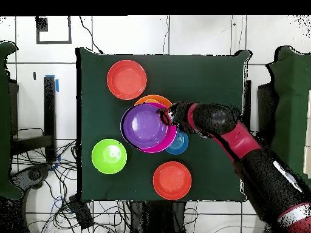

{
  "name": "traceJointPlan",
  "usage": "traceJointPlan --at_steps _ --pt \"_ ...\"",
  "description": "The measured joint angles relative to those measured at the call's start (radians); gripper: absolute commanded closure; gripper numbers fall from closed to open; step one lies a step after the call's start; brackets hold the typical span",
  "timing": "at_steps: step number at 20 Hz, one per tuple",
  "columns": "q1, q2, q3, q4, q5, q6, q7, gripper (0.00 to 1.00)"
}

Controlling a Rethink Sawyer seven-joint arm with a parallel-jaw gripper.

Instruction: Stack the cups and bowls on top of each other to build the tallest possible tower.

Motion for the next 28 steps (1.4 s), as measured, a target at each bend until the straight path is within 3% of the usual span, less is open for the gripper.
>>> traceJointPlan --at_steps 14,15,28 --pt "0.025 0.023 -0.001 -0.087 0.0 0.038 0.0 1.0" --pt "0.028 0.022 -0.001 -0.102 0.0 0.039 0.0 0.0" --pt "0.039 0.017 -0.003 -0.145 0.0 0.059 0.0 0.0"
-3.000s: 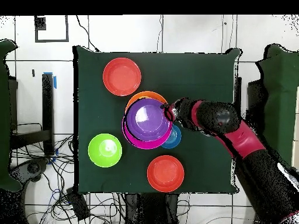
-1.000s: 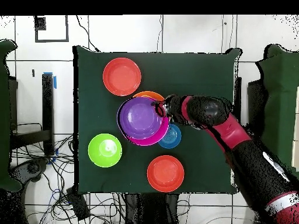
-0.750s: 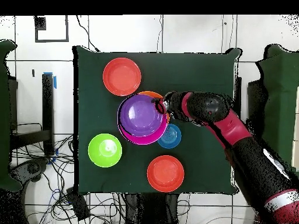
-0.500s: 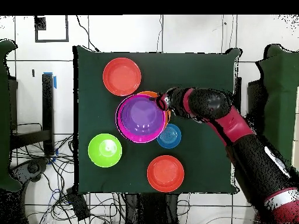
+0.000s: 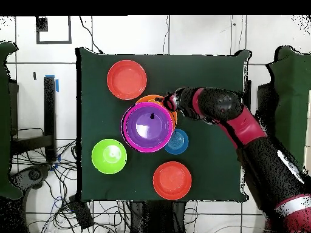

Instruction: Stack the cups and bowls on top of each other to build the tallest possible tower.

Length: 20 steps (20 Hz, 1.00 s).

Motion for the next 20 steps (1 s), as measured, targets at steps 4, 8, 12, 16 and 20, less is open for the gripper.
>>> traceJointPlan --at_steps 4,8,12,16,20 --pt "0.004 -0.002 0.0 -0.008 0.0 0.029 0.0 0.0" --pt "0.005 -0.015 0.0 -0.008 0.0 0.056 0.0 0.0" --pt "0.007 -0.06 -0.002 -0.006 0.0 0.082 0.0 0.0" --pt "0.029 -0.122 -0.017 -0.019 -0.001 0.124 0.0 0.0" --pt "0.079 -0.174 -0.042 -0.071 -0.031 0.166 0.0 0.0"
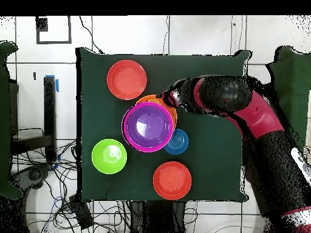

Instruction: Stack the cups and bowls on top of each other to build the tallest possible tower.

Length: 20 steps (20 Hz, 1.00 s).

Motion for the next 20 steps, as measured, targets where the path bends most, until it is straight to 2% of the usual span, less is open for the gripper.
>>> traceJointPlan --at_steps 2,5,9,10,14,20 --pt "0.049 -0.023 -0.03 -0.049 -0.035 0.012 0.0 0.0" --pt "0.085 -0.034 -0.055 -0.072 -0.055 0.012 0.002 0.0" --pt "0.165 -0.047 -0.113 -0.091 -0.086 0.013 0.027 0.0" --pt "0.205 -0.046 -0.141 -0.096 -0.101 0.013 0.049 0.0" --pt "0.277 -0.041 -0.186 -0.097 -0.128 0.008 0.106 0.0" --pt "0.348 -0.026 -0.225 -0.097 -0.153 -0.016 0.182 0.0"
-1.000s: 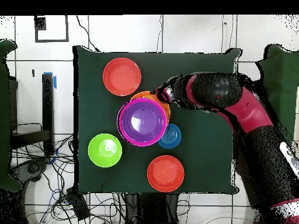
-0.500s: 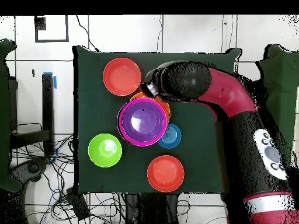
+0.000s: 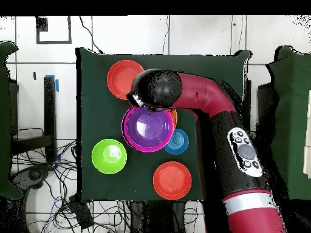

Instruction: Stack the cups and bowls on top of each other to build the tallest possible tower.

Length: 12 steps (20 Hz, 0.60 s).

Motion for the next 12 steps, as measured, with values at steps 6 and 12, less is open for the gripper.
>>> traceJointPlan --at_steps 6,12 --pt "0.007 0.03 -0.001 -0.002 0.007 -0.003 0.04 0.0" --pt "0.004 0.061 -0.011 -0.044 0.008 0.048 0.054 0.0"
